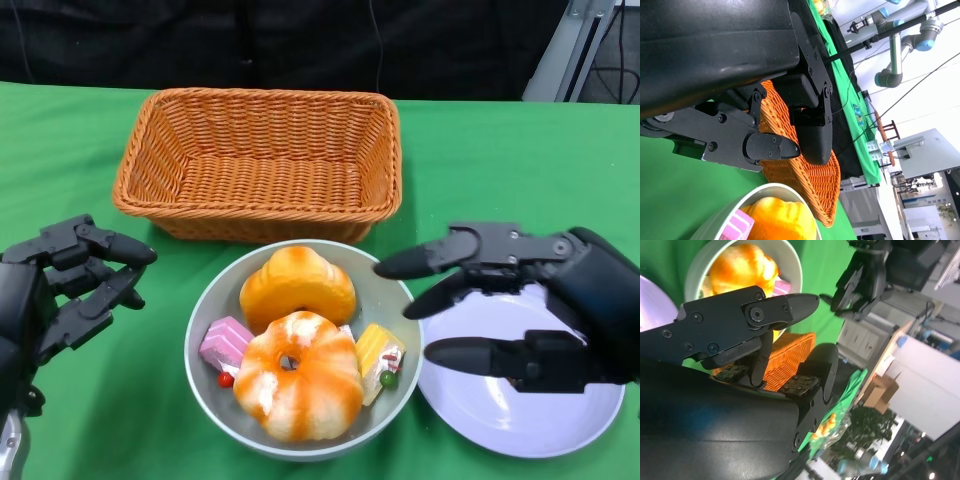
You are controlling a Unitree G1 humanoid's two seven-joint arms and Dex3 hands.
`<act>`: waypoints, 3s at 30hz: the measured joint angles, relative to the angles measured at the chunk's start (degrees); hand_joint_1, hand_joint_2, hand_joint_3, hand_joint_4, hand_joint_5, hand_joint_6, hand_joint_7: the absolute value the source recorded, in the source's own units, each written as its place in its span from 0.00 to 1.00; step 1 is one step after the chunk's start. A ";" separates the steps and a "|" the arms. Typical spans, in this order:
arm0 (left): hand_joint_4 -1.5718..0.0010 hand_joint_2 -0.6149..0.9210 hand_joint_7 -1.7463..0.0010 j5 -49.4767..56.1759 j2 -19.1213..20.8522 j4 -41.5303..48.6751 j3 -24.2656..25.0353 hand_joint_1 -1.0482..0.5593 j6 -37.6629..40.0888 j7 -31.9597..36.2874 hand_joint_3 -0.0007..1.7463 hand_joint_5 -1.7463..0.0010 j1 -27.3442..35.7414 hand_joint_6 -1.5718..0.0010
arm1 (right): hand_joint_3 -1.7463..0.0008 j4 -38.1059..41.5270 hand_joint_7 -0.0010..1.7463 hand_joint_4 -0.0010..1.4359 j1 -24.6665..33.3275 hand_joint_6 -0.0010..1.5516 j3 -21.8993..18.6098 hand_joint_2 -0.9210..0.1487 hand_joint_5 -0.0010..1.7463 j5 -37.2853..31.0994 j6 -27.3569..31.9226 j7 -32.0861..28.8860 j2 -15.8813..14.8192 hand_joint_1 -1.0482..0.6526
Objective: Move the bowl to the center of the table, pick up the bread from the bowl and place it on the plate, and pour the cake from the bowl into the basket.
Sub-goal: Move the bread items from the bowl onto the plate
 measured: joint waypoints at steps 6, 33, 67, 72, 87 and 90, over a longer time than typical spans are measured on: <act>0.49 0.98 0.44 0.46 0.01 1.04 -0.19 0.58 -0.50 0.35 0.19 0.17 -0.18 0.45 | 0.97 -0.21 0.08 0.47 -3.95 0.39 4.74 0.00 0.19 -2.84 2.80 0.91 -0.17 0.28; 0.50 0.99 0.43 -0.18 -0.17 1.24 -1.36 0.57 -0.95 0.28 0.19 0.16 -0.27 0.47 | 0.99 21.10 0.00 0.36 -16.89 0.36 19.94 0.02 0.02 -36.13 -17.62 -1.41 -2.60 0.21; 0.50 1.00 0.41 -0.12 -0.38 0.09 -1.74 0.61 -0.35 1.33 0.19 0.14 -0.05 0.47 | 1.00 45.67 0.00 0.33 -27.21 0.43 21.16 0.06 0.01 -40.82 -49.45 -3.57 -3.95 0.21; 0.50 1.00 0.43 -0.09 -0.38 -0.51 -1.77 0.61 -0.35 1.34 0.19 0.15 0.50 0.47 | 1.00 46.35 0.00 0.34 -27.08 0.42 22.68 0.05 0.01 -46.64 -48.96 -8.52 -2.53 0.21; 0.50 0.98 0.45 1.10 -0.38 -0.83 -2.03 0.61 -0.73 2.41 0.21 0.15 0.76 0.45 | 1.00 45.59 0.01 0.39 -25.84 0.42 25.71 0.06 0.02 -56.06 -40.86 -12.52 0.21 0.20; 0.50 0.98 0.45 1.65 -0.38 -0.88 -2.12 0.61 -0.73 2.44 0.22 0.15 0.79 0.45 | 1.00 45.67 0.01 0.40 -25.81 0.43 27.23 0.07 0.02 -57.38 -39.60 -12.50 0.53 0.19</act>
